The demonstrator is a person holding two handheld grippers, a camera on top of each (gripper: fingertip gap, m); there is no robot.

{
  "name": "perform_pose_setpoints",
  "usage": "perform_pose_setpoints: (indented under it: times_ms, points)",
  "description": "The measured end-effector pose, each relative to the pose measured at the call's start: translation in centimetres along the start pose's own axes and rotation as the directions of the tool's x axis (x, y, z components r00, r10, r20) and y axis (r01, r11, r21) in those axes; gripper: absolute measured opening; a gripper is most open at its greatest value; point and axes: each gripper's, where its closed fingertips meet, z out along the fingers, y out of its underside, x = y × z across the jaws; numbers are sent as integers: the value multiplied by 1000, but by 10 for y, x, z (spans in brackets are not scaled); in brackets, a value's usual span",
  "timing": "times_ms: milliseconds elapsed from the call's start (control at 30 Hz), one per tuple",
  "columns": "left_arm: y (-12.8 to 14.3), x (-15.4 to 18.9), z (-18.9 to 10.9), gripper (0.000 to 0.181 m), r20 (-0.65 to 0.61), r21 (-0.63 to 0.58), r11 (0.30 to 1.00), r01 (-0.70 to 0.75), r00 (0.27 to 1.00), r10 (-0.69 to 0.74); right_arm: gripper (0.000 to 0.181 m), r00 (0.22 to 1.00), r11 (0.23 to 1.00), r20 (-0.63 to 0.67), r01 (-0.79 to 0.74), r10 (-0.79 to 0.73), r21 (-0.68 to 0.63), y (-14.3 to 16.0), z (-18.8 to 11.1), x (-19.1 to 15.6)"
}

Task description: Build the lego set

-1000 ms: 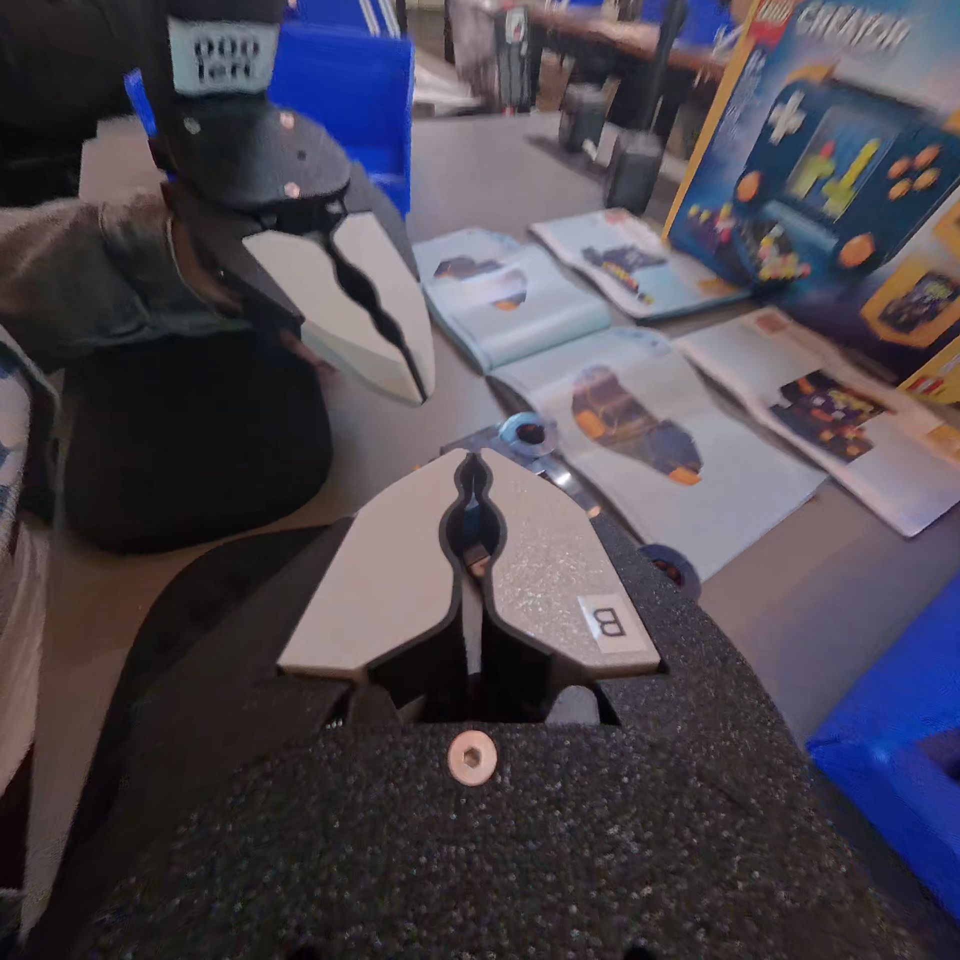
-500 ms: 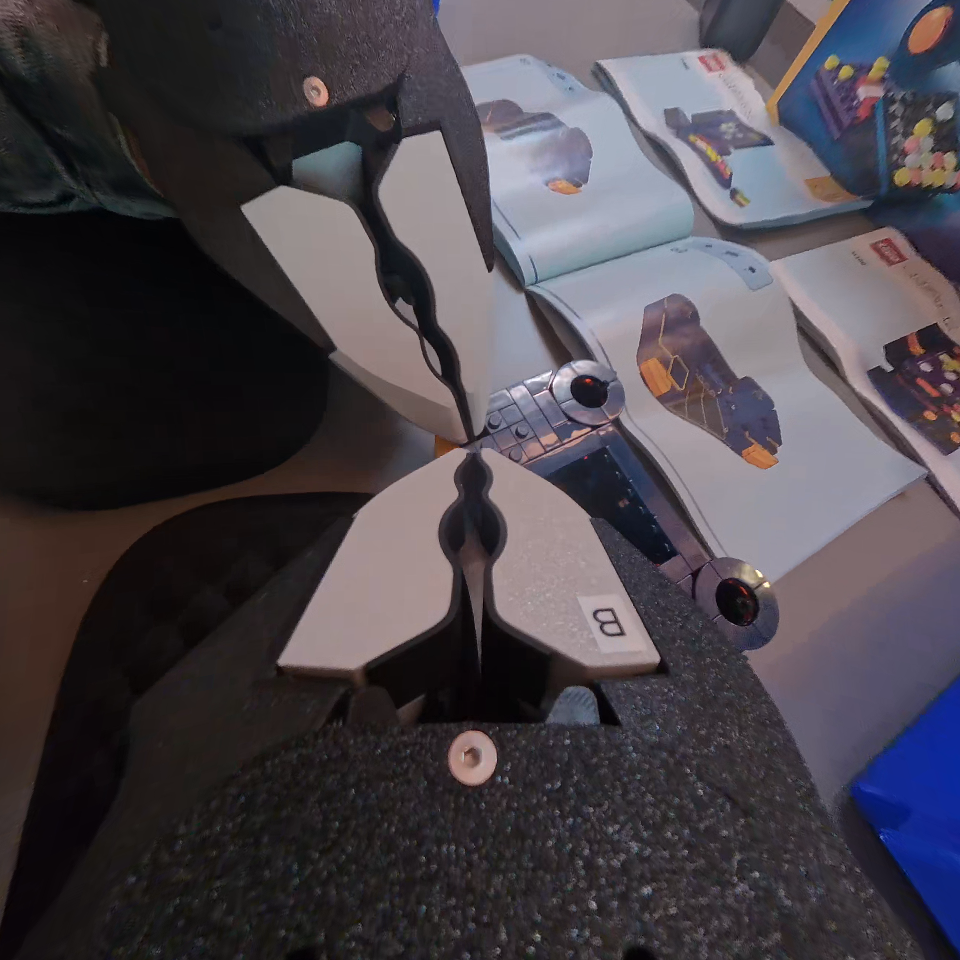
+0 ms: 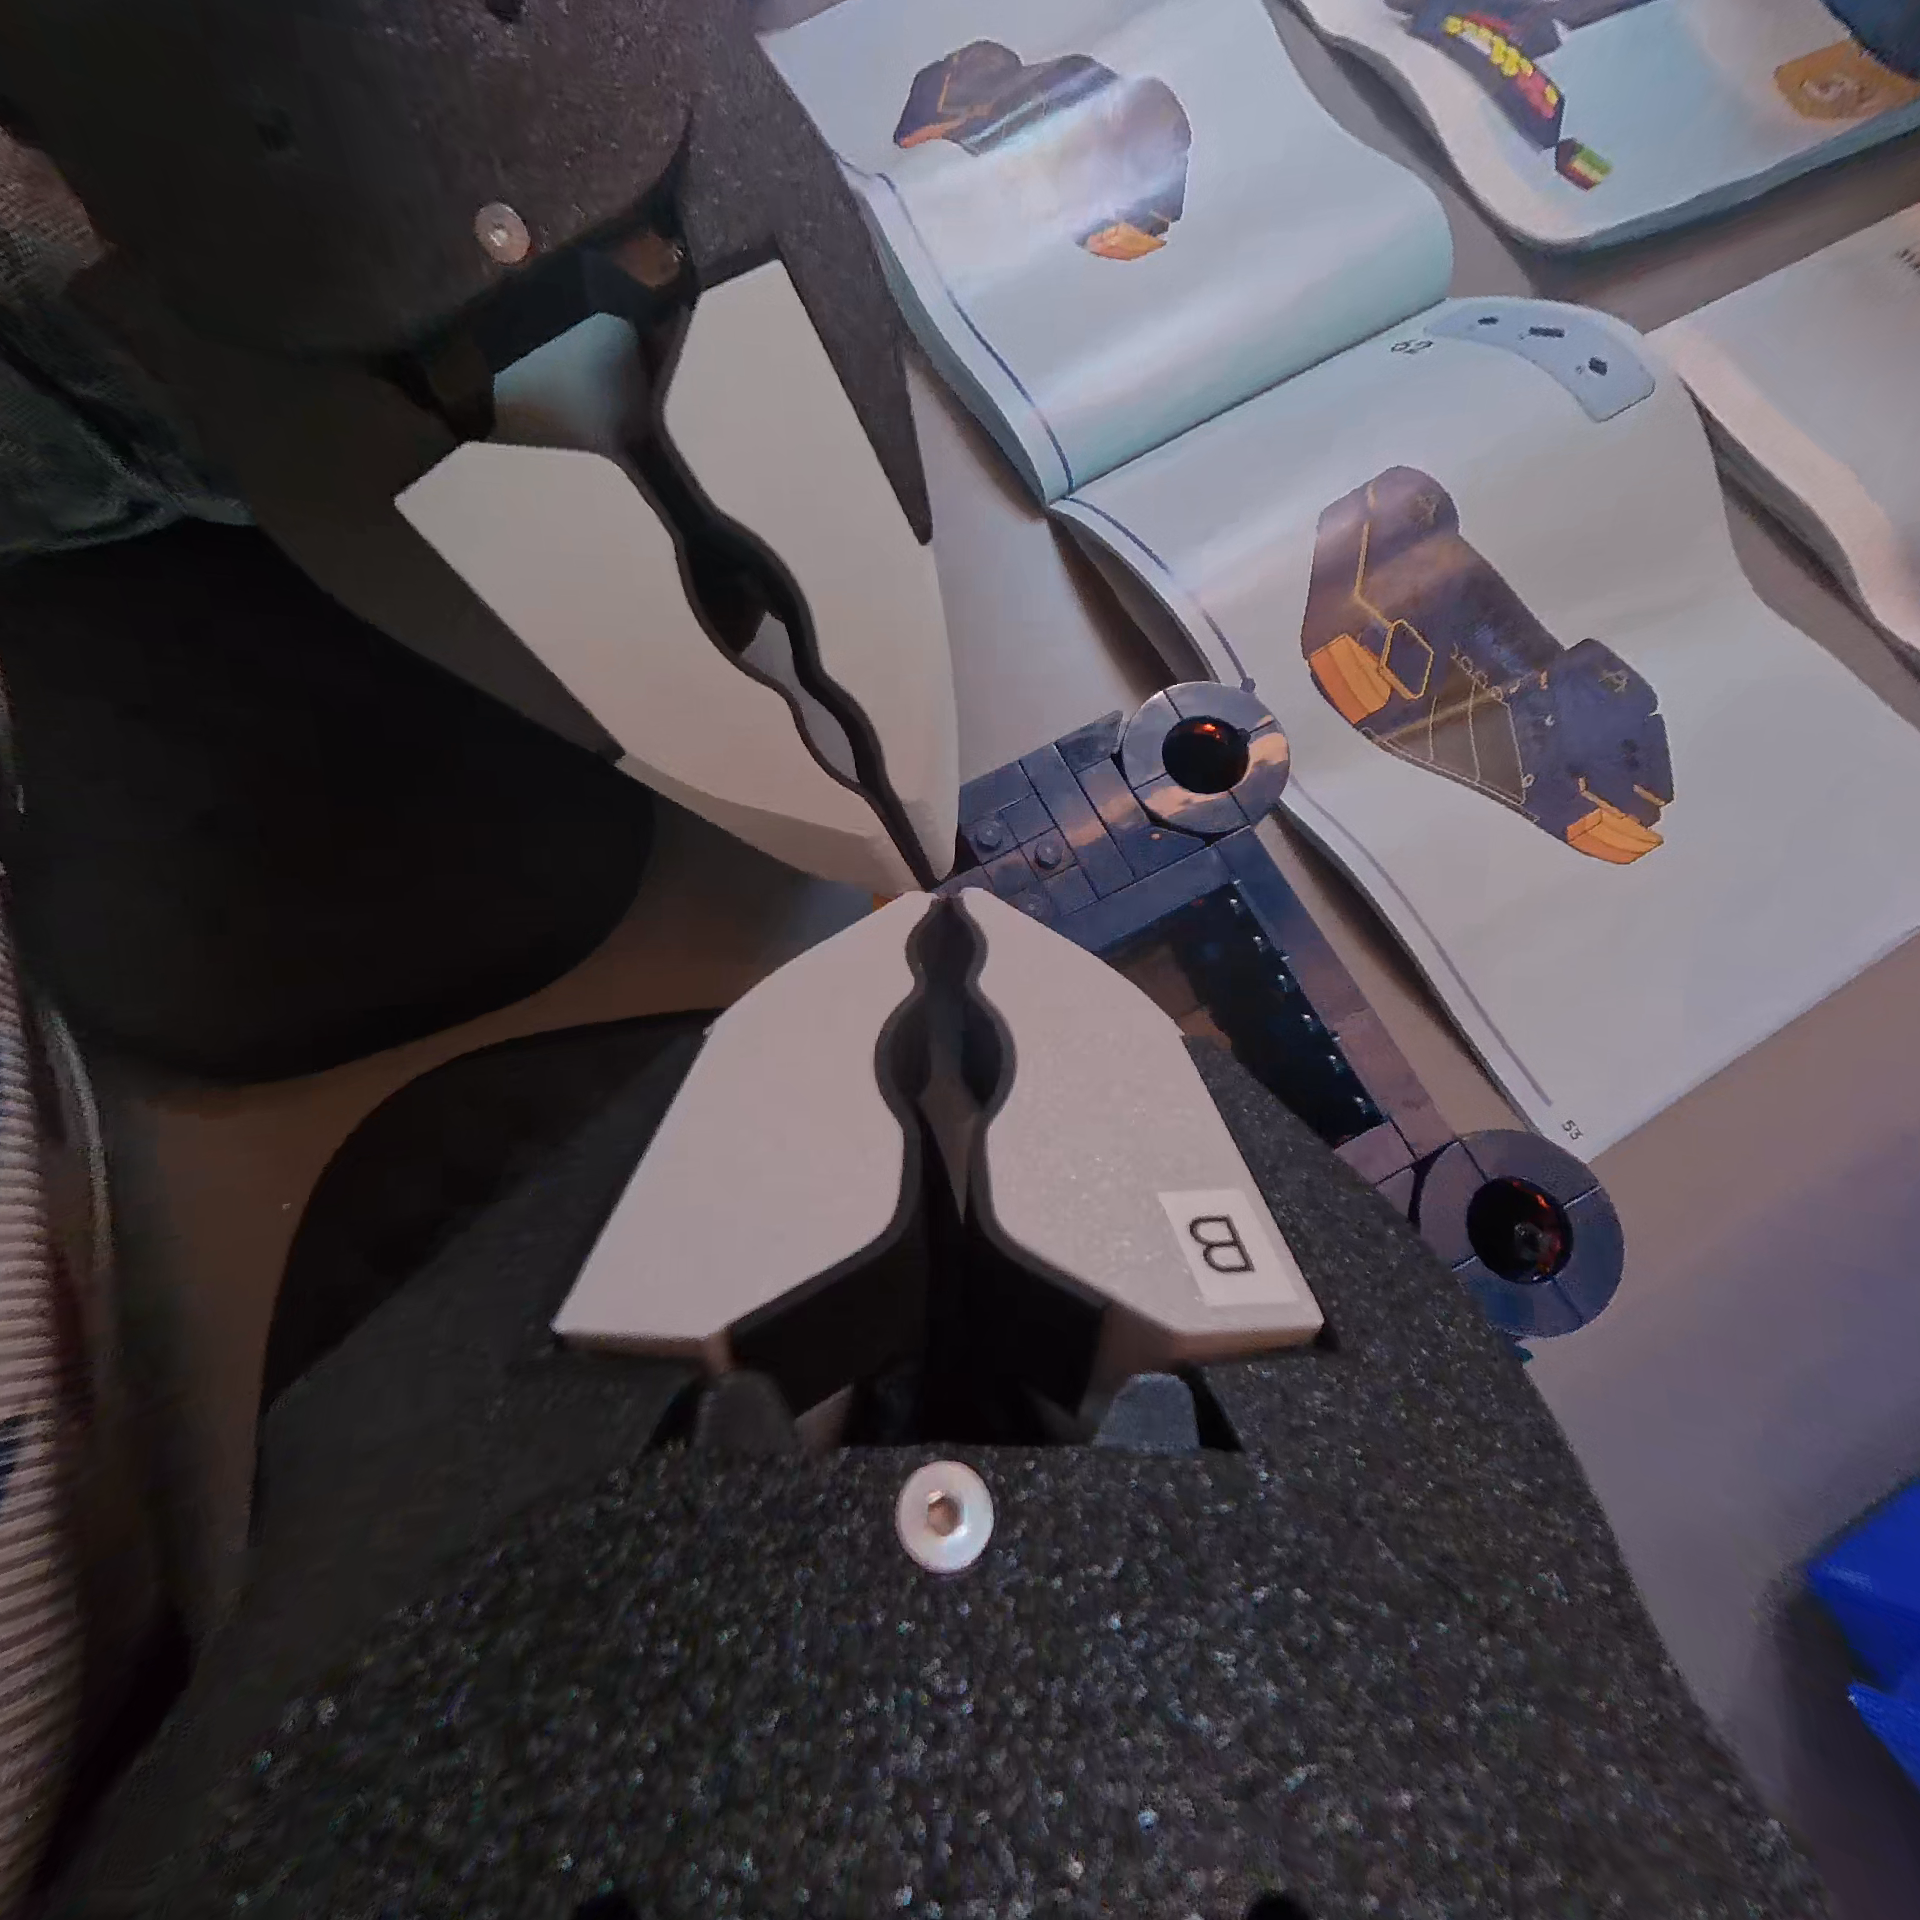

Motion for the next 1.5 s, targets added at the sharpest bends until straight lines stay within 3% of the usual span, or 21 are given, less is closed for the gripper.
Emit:
perform_pose_setpoints:
  times_ms: [100, 167, 233, 300, 333, 433, 533, 733, 967, 1267, 1400, 1500]
  points:
    - [0, 0, 0, 0, -3, 2, 1000, 2, 1000, -2, 0, 999, 998, 1, 53, -53, -25, 0, 0, -1]
    - [-2, 0, -2, 0, -1, 22, 1000, 0, 1000, 0, 0, 994, 994, 34, 100, -102, 52, -3, -7, -4]
    - [-8, 0, -9, 1, -19, 78, 997, 6, 1000, -4, 34, 1000, 975, 28, 2, -9, 221, -15, -31, 6]
    - [-15, -5, -17, 6, -15, 148, 988, 41, 999, -39, 60, 994, 951, 8, -104, 106, 292, -11, -54, 23]
    - [-16, -9, -21, 14, -7, 169, 984, 61, 998, -61, 78, 988, 950, -22, -143, 155, 279, -2, -60, 32]
    - [-6, -23, -24, 52, 37, 150, 982, 113, 992, -120, 101, 964, 957, -101, -223, 244, 186, 31, -64, 46]
    - [7, -21, -15, 73, 7, 51, 988, 144, 990, -144, 104, 958, 957, -76, -268, 277, 109, 45, -55, 42]
    - [14, -9, -7, 62, -40, -24, 997, 79, 996, -80, 93, 969, 969, -55, -235, 240, 80, 47, -38, 40]
    - [12, -7, -13, 30, -92, 16, 994, 109, 990, -107, 89, 978, 982, -107, -170, 178, 84, 49, -32, 42]
    - [9, -7, -17, 29, -139, 40, 987, 159, 979, -152, 79, 974, 973, -81, -203, 212, 110, 51, -31, 44]
    - [0, -14, -27, 34, -155, 135, 966, 222, 967, -201, 75, 975, 976, -72, -202, 208, 86, 53, -29, 42]
    - [-10, -37, -39, 42, -79, 244, 927, 285, 959, -274, 75, 975, 975, -65, -208, 213, 84, 53, -28, 42]
